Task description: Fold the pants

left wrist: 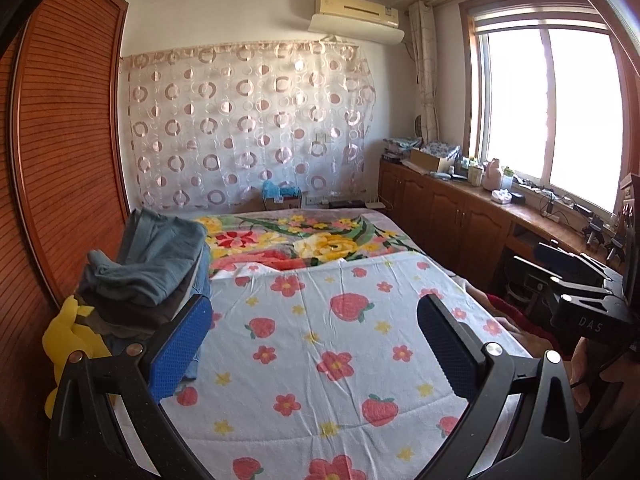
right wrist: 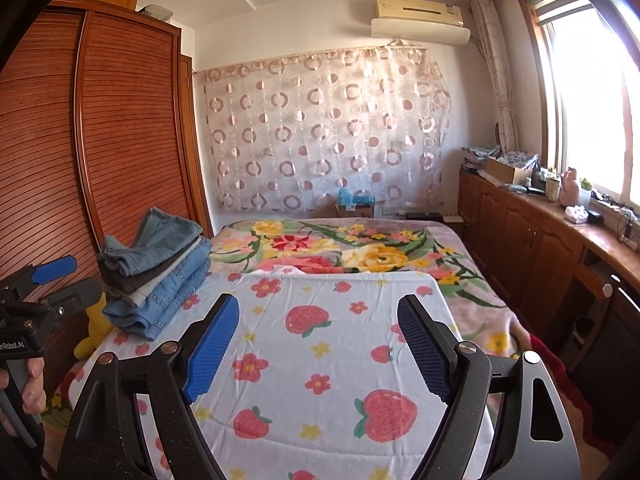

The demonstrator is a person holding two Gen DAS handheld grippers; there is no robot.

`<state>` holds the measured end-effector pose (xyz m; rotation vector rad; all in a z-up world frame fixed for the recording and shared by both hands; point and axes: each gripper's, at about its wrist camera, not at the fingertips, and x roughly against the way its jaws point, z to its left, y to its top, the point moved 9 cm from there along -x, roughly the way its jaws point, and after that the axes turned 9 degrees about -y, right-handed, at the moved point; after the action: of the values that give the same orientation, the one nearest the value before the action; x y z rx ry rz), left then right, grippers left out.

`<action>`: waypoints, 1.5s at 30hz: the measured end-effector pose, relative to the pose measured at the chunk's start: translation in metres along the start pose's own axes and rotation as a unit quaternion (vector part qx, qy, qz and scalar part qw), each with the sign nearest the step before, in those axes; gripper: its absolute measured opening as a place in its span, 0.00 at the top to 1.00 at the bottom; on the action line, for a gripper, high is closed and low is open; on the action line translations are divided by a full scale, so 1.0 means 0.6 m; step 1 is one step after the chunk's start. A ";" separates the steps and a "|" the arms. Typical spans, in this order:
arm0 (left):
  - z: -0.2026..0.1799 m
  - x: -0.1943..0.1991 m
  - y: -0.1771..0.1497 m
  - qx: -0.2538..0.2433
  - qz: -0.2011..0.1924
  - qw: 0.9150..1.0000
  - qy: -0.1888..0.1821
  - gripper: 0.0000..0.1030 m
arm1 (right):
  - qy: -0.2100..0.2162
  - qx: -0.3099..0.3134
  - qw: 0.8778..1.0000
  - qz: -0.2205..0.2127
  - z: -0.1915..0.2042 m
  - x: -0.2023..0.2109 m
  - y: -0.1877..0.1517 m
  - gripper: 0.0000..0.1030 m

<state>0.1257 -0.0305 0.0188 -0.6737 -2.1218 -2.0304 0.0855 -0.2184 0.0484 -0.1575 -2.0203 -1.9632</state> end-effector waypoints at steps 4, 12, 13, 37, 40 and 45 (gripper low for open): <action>0.002 0.021 0.012 0.002 -0.011 1.000 -0.001 0.00 | -0.002 -0.003 1.000 -0.015 -0.002 0.014 0.001 0.19; 0.008 0.030 0.014 0.005 -0.017 1.000 0.006 0.00 | 0.003 -0.004 1.000 -0.024 -0.002 0.011 -0.013 0.18; 0.008 0.031 0.014 0.004 -0.017 1.000 0.006 0.00 | 0.004 -0.004 1.000 -0.024 -0.002 0.010 -0.015 0.18; 0.017 0.033 0.004 0.007 -0.014 1.000 0.009 0.00 | 0.007 0.001 1.000 -0.025 -0.003 0.011 -0.016 0.17; 0.017 0.033 0.003 0.007 -0.015 1.000 0.008 0.00 | 0.007 0.002 1.000 -0.026 0.000 0.012 -0.017 0.17; 0.016 0.031 0.005 0.007 -0.014 1.000 0.007 0.00 | 0.008 0.002 1.000 -0.026 0.000 0.012 -0.018 0.17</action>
<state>0.1119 -0.0170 0.0279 -0.6293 -2.1479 -2.0276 0.0758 -0.2198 0.0404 -0.0905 -2.0376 -1.9850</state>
